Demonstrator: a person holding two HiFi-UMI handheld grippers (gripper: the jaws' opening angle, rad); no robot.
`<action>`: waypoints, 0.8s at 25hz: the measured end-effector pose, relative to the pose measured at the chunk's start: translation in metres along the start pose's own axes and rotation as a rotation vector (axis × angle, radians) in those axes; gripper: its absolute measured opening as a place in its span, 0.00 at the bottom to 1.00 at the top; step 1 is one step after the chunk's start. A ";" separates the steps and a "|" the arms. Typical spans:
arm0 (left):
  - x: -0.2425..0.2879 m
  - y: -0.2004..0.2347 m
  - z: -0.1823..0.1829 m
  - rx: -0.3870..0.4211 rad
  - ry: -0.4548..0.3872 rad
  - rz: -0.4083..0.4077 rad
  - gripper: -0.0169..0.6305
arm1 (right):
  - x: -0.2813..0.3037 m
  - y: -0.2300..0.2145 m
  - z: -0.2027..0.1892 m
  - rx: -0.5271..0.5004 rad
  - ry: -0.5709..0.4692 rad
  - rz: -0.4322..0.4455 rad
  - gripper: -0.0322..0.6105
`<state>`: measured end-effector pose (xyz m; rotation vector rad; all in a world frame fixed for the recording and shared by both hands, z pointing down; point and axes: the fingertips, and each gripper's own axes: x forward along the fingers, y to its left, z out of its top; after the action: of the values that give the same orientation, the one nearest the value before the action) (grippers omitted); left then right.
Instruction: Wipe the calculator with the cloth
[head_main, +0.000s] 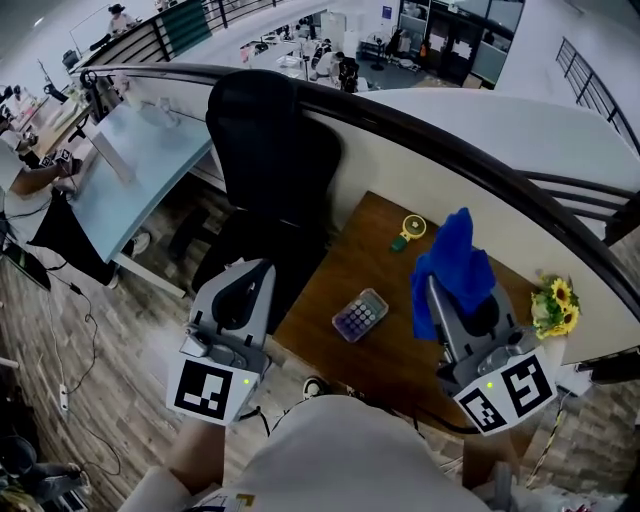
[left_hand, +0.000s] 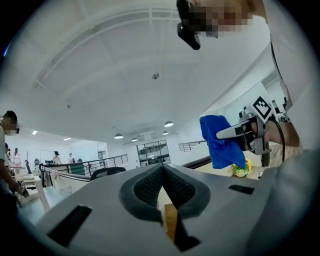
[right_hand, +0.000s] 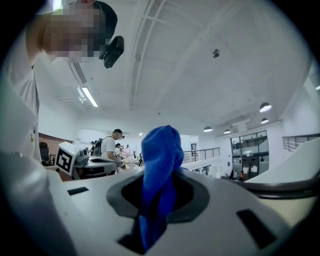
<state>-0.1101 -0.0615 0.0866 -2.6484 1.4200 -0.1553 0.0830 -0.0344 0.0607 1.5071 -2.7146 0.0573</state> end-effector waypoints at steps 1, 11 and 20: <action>-0.002 -0.001 -0.005 -0.004 0.010 0.003 0.03 | 0.000 0.000 -0.006 0.005 0.013 0.002 0.18; -0.010 -0.008 -0.055 -0.038 0.091 0.018 0.03 | 0.009 0.014 -0.085 0.058 0.185 0.054 0.18; -0.014 0.001 -0.054 -0.044 0.084 0.042 0.03 | 0.016 0.007 -0.078 0.054 0.166 0.043 0.18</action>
<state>-0.1272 -0.0540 0.1390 -2.6741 1.5203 -0.2365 0.0697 -0.0400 0.1394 1.3883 -2.6335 0.2468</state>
